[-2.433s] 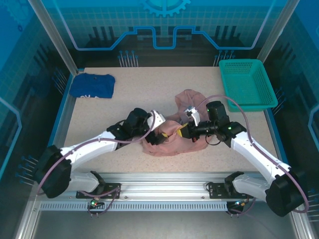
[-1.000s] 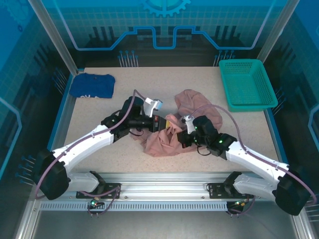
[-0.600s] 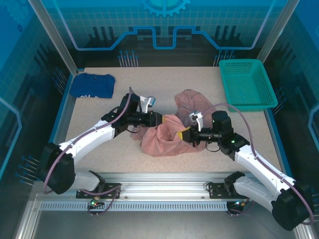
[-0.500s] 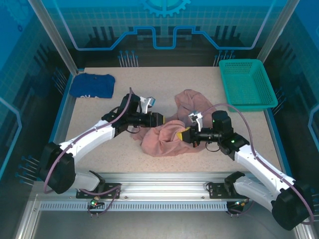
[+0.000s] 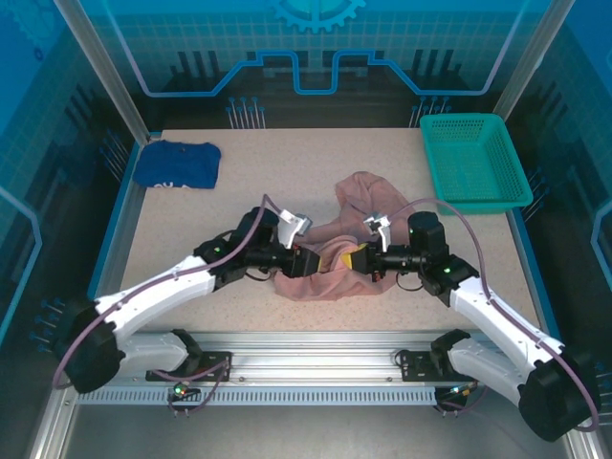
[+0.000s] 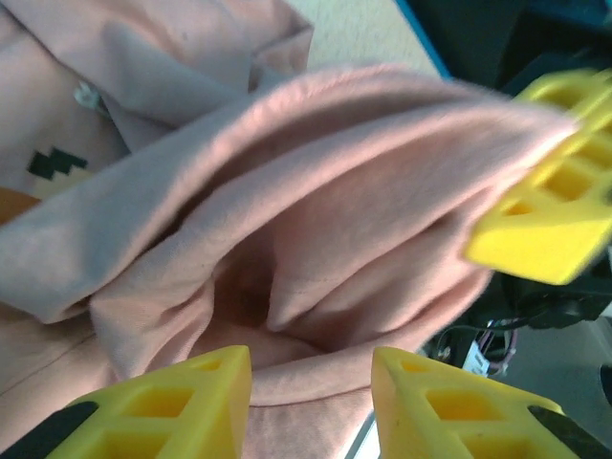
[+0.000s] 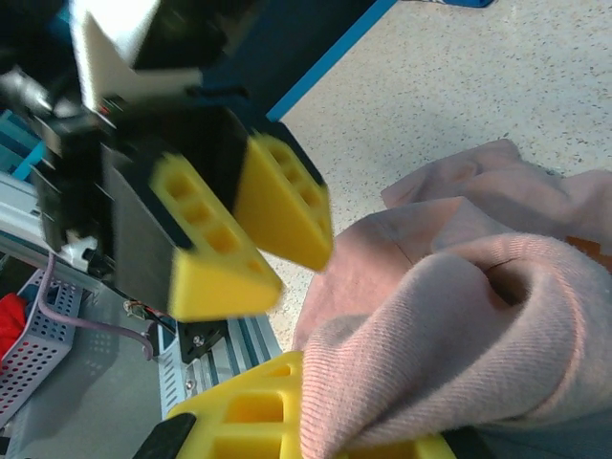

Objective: Fold the inside-out t-shirt
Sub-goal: Adjust the T-shirt at the center of the table.

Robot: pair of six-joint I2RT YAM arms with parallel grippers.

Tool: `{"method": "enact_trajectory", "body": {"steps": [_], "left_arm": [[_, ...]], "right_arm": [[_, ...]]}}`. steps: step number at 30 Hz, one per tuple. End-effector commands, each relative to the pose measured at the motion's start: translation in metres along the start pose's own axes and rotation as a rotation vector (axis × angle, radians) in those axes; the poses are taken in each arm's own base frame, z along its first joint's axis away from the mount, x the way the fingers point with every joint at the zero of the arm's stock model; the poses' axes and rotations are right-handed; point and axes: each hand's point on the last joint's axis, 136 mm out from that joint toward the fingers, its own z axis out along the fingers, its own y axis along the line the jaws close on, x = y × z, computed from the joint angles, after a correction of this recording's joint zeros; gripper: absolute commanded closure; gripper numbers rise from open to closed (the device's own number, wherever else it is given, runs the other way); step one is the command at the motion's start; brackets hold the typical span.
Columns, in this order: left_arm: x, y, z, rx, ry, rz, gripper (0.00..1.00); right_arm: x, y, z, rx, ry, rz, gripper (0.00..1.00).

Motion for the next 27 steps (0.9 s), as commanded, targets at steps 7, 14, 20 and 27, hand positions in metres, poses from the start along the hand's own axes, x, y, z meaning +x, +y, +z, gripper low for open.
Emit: {"method": "enact_trajectory", "body": {"steps": [7, 14, 20, 27], "left_arm": [[-0.005, -0.018, 0.051, 0.144, 0.051, 0.069, 0.51], [-0.020, -0.017, 0.075, 0.189, 0.012, 0.066, 0.63], [-0.040, -0.013, 0.064, 0.162, -0.061, 0.097, 0.88], [-0.034, -0.014, 0.023, 0.149, -0.088, 0.183, 0.95]], "right_arm": [[0.006, -0.004, -0.005, 0.019, -0.010, -0.001, 1.00], [0.007, -0.004, -0.007, 0.023, -0.016, 0.000, 1.00], [0.015, -0.010, -0.014, 0.077, -0.004, 0.000, 1.00], [0.013, -0.030, -0.026, 0.199, -0.007, 0.026, 1.00]]}}
